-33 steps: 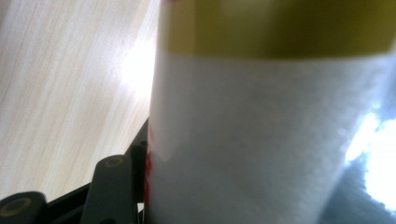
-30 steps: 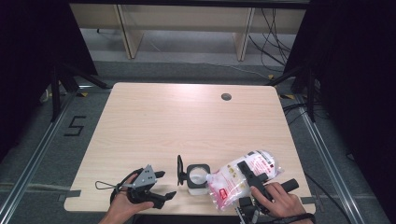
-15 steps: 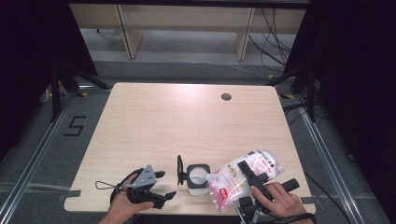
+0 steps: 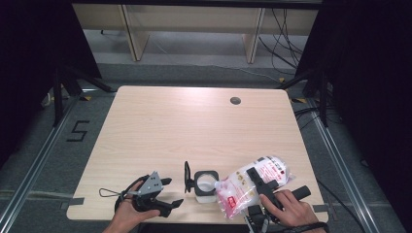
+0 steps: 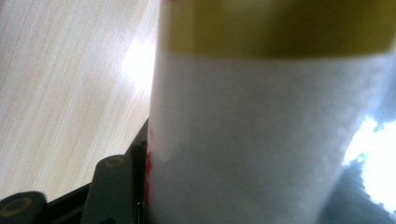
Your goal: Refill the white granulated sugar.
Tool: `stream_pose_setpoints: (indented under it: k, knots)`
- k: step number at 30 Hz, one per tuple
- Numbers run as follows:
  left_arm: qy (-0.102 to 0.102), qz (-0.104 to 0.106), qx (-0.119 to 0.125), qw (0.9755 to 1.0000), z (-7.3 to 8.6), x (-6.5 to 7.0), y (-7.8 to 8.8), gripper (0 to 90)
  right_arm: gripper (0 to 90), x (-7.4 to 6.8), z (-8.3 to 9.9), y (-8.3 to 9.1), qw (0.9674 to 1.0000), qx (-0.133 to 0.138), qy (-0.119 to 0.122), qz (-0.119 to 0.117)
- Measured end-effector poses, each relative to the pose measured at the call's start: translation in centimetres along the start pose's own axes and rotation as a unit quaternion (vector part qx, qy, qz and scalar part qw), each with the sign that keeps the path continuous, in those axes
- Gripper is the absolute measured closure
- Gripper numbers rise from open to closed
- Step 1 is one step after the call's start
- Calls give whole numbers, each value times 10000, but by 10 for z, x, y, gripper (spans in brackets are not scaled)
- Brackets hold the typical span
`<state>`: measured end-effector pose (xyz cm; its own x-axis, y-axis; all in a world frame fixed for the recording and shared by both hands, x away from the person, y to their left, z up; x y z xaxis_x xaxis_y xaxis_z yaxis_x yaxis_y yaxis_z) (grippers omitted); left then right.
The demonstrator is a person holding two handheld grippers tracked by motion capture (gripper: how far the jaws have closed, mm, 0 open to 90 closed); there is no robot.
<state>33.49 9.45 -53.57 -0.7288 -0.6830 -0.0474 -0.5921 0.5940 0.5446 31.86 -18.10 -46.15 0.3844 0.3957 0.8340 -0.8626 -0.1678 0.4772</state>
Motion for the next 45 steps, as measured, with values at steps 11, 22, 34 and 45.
stream_pose_setpoints:
  k: [11, 22, 34, 45]
  knots:
    - [-1, 5, -7, 10000, 0, 0, 0, 187, 447, 2, 0, 1, 10000, -17, 76, 2]
    - [6, 19, 7, 10000, 0, 0, 0, 187, 448, 6, -2, 2, 9997, 5, 220, 41]
    - [19, 7, 0, 10000, 0, 0, 0, 187, 449, 4, -2, 2, 9998, -81, 177, -10]
    - [50, 30, 47, 10000, -1, 1, -1, 187, 453, 3, 0, 2, 9999, 25, 77, -62]
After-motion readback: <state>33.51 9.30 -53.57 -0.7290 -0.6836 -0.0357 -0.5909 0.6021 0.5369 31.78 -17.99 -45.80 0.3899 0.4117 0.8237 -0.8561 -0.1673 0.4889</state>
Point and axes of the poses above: each handheld gripper's, and its own axes: y roughly backward along the jaws, z roughly out of its underside, x roughly to its right, the point moved 7 cm from there along -y, roughly forward along the jaws, and after that the axes turned 12 degrees about -z, right-handed, at the moved point
